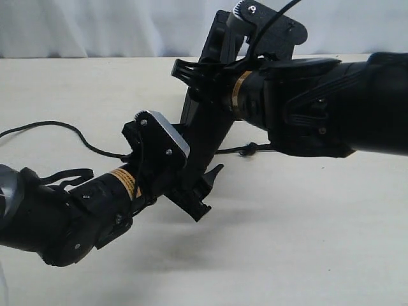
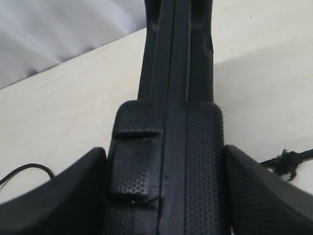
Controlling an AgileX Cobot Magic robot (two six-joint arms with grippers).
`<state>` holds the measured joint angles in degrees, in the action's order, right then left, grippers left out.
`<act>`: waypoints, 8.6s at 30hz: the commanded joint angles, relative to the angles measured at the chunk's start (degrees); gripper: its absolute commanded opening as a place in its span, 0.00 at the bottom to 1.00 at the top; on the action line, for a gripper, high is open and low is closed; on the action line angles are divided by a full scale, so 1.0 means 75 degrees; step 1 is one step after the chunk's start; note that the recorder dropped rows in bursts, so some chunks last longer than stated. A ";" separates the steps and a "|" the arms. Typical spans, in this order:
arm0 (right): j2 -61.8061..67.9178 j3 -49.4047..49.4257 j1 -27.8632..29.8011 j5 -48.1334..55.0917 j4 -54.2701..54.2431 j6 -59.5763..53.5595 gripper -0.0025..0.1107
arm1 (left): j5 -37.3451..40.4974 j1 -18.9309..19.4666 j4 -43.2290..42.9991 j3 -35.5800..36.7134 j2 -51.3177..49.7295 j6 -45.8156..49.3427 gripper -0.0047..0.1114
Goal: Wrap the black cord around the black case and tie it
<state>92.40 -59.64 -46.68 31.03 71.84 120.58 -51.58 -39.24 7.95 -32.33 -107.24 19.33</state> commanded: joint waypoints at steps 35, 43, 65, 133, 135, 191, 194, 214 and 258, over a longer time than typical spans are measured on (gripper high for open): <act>-0.0084 -0.0037 0.0026 -0.0116 -0.0946 0.0001 0.55 | 0.0688 0.0384 0.0242 -0.1432 -0.0942 -0.0406 0.04; -0.1084 -0.0037 0.0026 0.0618 -0.0869 -0.1000 0.74 | 0.0665 0.0384 0.0860 -0.1432 -0.0942 -0.0617 0.04; 0.0187 -0.0037 0.5172 -0.0109 -1.1054 -1.1241 0.74 | 0.0779 0.0384 0.0813 -0.1432 -0.0879 -0.0326 0.04; 0.0089 0.1131 0.4420 -0.4520 -1.2040 -1.8046 0.06 | 0.1809 0.0384 0.0810 -0.1432 -0.0879 0.0128 0.04; -0.0164 0.1131 0.4420 -0.4476 -1.2088 -1.8016 0.06 | 0.1762 0.0384 0.0824 -0.1432 -0.0773 0.0671 0.04; -0.0166 0.1116 0.4421 -0.1899 -2.0481 -2.3987 0.06 | 1.2163 0.2603 0.3658 -0.6520 0.1358 0.2210 0.77; -0.0166 0.1116 0.4421 -0.1899 -2.0481 -2.3987 0.06 | 1.3781 0.2689 0.4388 -0.8825 -0.0371 0.2214 0.77; -0.0166 0.1116 0.4421 -0.1954 -2.0481 -2.4019 0.06 | 1.3540 0.2689 0.5417 -1.0316 -0.2547 0.1954 0.34; -0.0355 0.1116 0.4449 -0.2129 -2.0021 -2.3555 0.67 | 1.3858 0.2599 0.5416 -1.0264 -0.2540 0.1983 0.04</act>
<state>91.42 -50.81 -13.32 13.11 -80.64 -56.18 49.22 -19.20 48.34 -109.39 -127.22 34.36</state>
